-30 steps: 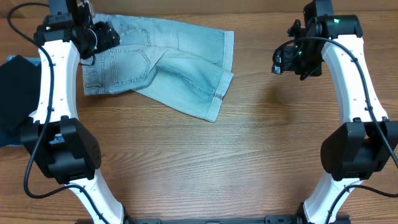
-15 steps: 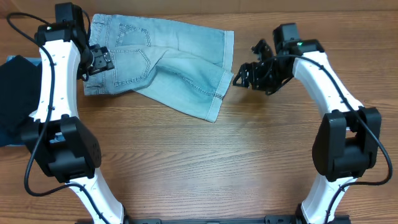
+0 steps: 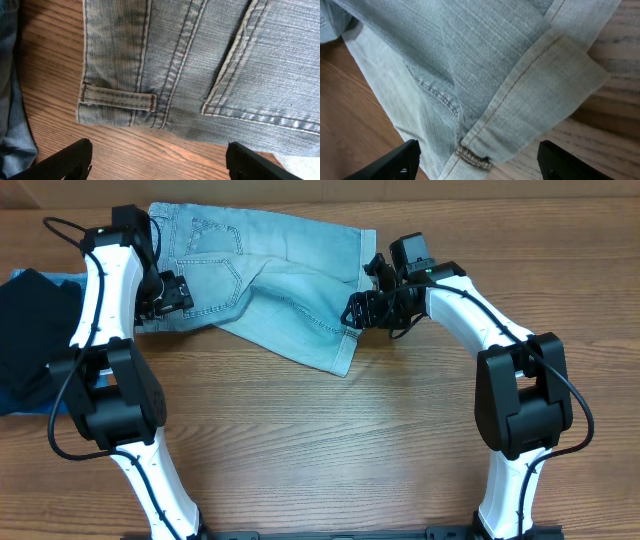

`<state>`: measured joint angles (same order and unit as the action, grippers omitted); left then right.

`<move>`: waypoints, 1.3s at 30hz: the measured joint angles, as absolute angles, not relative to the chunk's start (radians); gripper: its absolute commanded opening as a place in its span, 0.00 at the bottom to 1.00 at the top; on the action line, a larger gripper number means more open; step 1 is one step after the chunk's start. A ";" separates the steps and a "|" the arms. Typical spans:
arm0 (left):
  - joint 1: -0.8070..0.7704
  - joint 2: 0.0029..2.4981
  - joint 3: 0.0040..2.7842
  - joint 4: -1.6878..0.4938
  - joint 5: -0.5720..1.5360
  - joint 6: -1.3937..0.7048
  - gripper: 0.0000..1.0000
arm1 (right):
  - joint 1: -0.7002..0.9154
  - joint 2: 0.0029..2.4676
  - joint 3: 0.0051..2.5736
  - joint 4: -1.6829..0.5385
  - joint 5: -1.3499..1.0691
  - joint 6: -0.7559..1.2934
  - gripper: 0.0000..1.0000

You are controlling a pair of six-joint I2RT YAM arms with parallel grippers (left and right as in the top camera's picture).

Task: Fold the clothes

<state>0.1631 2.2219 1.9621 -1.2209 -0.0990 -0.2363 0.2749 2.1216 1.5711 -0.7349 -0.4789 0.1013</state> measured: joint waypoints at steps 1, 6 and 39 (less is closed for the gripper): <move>0.163 2.222 1.962 -1.224 -0.099 -0.236 0.88 | 0.275 2.122 1.570 -0.717 -0.474 0.102 0.79; 0.163 2.222 1.962 -1.235 -0.099 -0.236 0.88 | 0.275 2.137 1.570 -0.691 -0.467 0.105 0.75; 0.110 2.222 1.867 -1.219 0.277 -0.227 0.84 | 0.050 2.046 1.848 -1.104 -0.375 -0.053 0.04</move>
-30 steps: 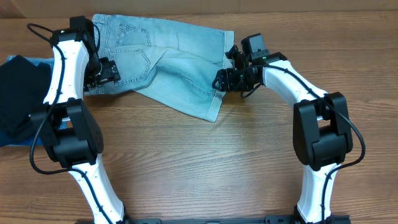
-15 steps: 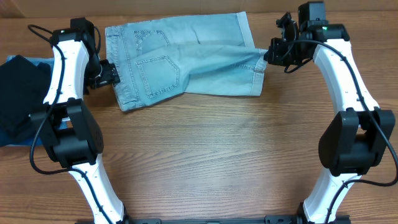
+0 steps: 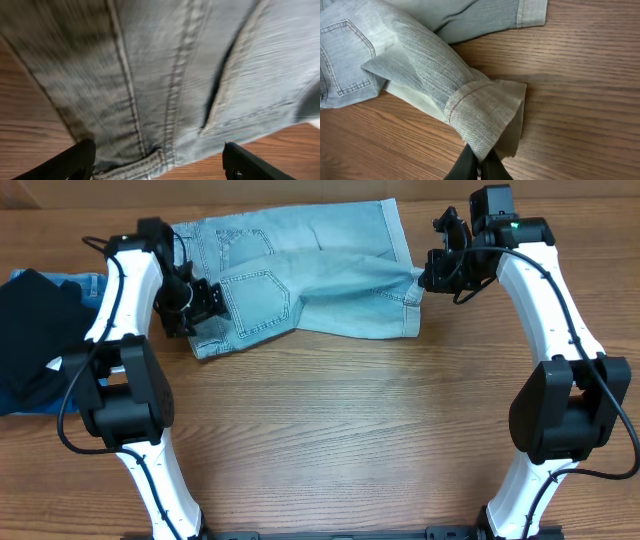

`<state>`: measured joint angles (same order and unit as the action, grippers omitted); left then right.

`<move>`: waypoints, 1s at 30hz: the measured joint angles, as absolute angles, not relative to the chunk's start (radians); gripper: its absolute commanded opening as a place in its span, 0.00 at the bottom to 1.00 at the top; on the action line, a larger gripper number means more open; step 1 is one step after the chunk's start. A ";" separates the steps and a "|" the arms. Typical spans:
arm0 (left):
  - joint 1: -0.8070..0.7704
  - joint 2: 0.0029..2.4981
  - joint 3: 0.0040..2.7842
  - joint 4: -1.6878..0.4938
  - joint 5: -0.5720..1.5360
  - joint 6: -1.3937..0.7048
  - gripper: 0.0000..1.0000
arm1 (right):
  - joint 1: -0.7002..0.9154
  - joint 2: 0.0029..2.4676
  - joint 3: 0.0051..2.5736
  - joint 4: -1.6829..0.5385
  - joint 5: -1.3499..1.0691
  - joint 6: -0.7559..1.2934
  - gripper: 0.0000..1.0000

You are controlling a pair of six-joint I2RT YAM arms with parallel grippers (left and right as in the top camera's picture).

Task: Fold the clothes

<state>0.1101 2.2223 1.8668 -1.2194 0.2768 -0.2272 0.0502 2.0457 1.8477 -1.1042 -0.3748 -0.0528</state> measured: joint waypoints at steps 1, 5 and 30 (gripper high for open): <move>0.110 2.223 1.837 -1.210 0.275 -0.228 0.83 | 0.050 2.046 1.848 -1.106 -0.368 -0.053 0.04; 0.110 2.223 1.817 -1.235 0.187 -0.230 0.81 | 0.050 2.046 1.848 -1.113 -0.354 -0.053 0.04; 0.102 2.222 1.791 -1.226 0.293 -0.232 0.04 | 0.048 2.045 1.848 -1.124 -0.341 -0.053 0.04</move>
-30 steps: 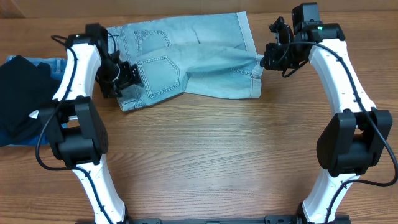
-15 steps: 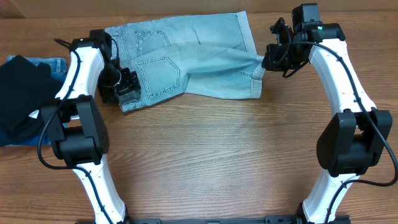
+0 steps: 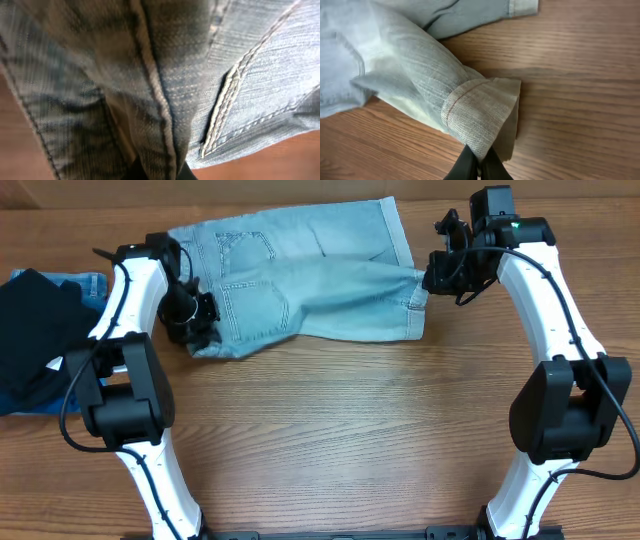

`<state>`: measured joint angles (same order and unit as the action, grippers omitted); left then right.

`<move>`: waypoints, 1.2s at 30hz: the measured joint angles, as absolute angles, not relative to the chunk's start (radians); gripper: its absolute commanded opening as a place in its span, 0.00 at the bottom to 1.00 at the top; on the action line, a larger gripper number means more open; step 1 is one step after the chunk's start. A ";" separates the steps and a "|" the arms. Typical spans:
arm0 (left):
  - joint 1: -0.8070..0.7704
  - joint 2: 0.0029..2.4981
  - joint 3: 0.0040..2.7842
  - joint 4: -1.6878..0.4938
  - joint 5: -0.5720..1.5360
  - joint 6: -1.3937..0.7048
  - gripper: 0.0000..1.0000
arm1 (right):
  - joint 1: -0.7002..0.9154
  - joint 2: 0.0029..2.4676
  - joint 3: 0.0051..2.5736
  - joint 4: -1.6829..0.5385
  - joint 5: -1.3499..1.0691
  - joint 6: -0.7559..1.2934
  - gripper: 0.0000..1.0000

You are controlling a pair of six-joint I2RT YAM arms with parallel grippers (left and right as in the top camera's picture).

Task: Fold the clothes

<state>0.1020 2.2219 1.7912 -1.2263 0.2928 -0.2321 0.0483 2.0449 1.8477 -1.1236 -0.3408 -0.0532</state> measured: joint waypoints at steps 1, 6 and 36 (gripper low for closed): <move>0.123 2.210 1.792 -1.288 0.301 -0.203 0.04 | 0.040 2.043 1.848 -1.135 -0.336 -0.053 0.04; 0.254 2.001 1.804 -1.477 0.406 -0.086 0.06 | 0.004 1.919 1.850 -1.427 -0.334 -0.058 0.09; 0.161 1.932 1.818 -1.635 0.430 0.004 0.26 | 0.007 2.159 1.790 -1.295 -0.393 -0.113 0.49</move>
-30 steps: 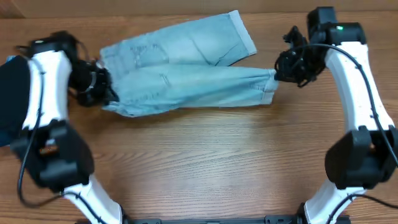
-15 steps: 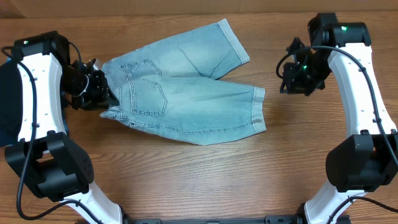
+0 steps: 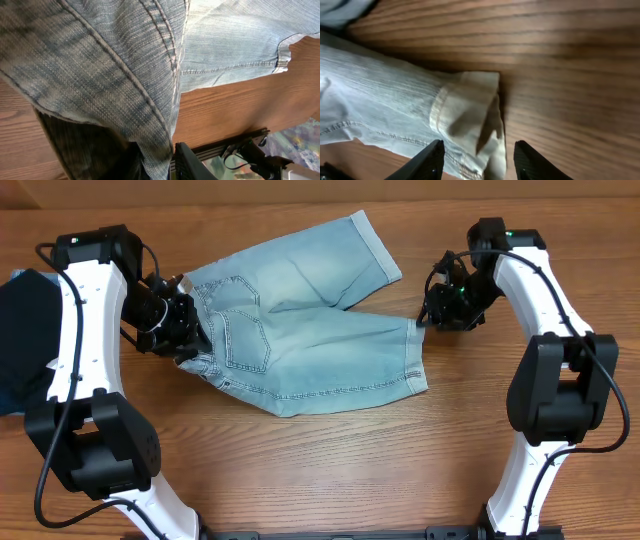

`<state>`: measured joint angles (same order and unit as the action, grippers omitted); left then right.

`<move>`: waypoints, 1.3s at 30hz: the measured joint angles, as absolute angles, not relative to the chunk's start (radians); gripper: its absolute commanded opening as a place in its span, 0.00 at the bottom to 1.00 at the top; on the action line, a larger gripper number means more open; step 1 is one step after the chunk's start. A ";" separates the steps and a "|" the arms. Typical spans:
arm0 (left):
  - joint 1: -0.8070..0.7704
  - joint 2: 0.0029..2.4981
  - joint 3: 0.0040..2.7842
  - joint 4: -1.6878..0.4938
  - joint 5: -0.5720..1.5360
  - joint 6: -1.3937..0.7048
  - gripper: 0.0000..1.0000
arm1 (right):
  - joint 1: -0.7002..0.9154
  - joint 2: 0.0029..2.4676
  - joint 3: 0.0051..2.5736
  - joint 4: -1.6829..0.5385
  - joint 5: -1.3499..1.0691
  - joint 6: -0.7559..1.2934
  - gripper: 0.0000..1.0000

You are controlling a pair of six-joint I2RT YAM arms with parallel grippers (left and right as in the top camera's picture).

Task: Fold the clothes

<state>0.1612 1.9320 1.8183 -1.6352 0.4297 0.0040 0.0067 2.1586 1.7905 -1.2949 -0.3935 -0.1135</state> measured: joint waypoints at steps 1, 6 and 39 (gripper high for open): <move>0.161 1.932 1.818 -1.635 0.430 0.004 0.26 | 0.007 2.159 1.786 -1.290 -0.403 -0.117 0.49; 0.161 1.932 1.818 -1.635 0.430 0.004 0.26 | 0.039 2.159 1.783 -1.282 -0.431 -0.122 0.49; 0.183 1.932 1.818 -1.599 0.412 -0.014 0.04 | -0.097 1.963 2.116 -1.590 -0.366 -0.184 0.04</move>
<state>0.1825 1.9320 1.8183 -1.5990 0.4118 -0.0143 -0.0971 1.9629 2.1159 -1.5898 -0.3664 -0.1844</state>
